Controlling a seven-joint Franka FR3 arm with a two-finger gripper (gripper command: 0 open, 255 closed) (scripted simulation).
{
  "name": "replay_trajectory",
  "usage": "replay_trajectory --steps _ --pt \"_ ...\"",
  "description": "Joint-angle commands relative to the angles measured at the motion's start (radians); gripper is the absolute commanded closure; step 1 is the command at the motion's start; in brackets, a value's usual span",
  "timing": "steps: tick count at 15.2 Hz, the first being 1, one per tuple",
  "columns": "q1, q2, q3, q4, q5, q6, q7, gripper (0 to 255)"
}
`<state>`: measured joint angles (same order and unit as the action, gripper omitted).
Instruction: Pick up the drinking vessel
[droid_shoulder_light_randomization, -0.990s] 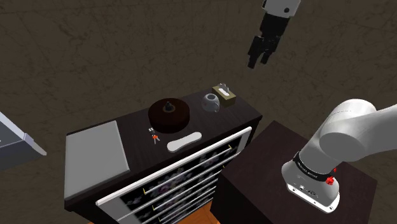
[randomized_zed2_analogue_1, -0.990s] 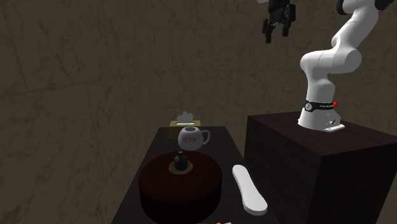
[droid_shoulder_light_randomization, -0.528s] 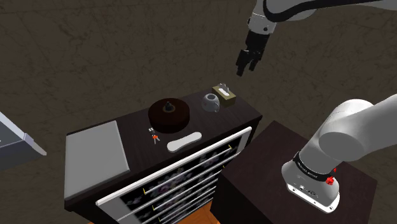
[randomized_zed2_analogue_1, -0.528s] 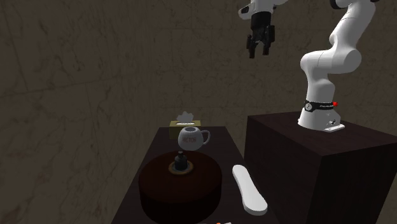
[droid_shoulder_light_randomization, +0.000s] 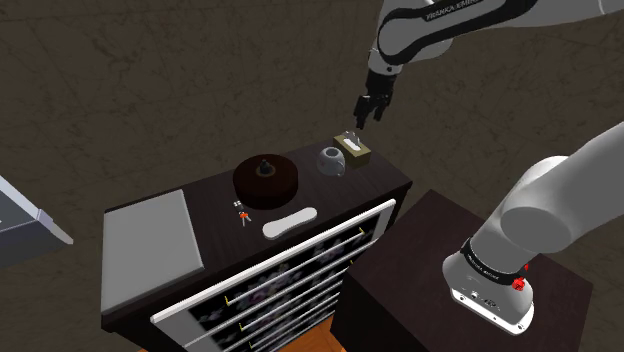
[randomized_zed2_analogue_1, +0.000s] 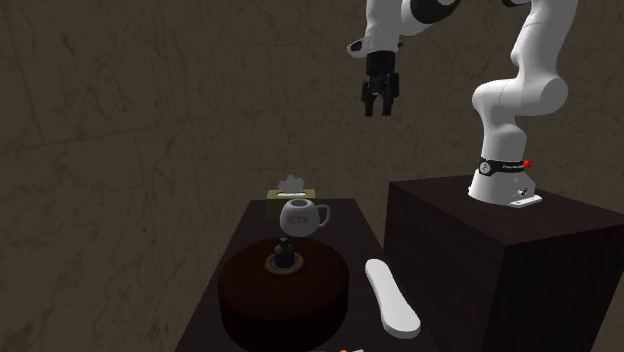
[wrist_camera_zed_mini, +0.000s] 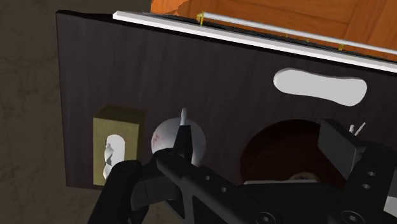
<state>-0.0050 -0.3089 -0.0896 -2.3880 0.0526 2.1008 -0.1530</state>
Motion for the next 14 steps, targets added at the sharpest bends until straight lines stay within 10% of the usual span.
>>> replay_trajectory --steps 1,14 --pt "-0.004 0.074 -0.01 0.017 -0.004 0.056 -0.021 0" --pt "-0.037 0.574 -0.041 0.292 0.01 0.268 -0.13 0"
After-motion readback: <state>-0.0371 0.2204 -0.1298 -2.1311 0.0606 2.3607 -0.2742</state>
